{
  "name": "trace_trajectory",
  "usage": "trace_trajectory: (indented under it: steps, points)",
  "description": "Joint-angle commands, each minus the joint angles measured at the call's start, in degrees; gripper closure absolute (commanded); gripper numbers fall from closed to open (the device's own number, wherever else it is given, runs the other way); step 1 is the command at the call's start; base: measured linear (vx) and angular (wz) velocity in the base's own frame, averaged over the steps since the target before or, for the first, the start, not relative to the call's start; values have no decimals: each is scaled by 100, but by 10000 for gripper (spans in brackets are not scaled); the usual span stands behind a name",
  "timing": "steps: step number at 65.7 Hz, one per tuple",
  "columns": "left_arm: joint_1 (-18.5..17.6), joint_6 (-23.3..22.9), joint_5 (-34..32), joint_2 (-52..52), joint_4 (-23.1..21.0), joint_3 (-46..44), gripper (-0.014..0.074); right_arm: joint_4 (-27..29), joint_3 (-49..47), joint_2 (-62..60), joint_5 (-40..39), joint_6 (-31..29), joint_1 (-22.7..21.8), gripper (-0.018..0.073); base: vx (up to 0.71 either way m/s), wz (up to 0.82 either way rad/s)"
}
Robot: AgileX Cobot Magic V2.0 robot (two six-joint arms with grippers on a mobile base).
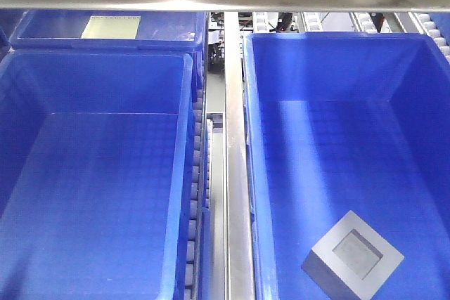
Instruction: Sort gray base to blue bin
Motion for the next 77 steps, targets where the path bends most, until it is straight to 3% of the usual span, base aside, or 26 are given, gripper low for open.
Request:
trace_trajectory:
  steps: [1,77]
  points:
    - [13,-26,-686,-64,0,-103,603,-38,8,-10,-287,-44,2,564,0,0]
    - [13,-26,-638,-59,0,-103,603,-38,8,-10,-287,-44,2,564,0,0]
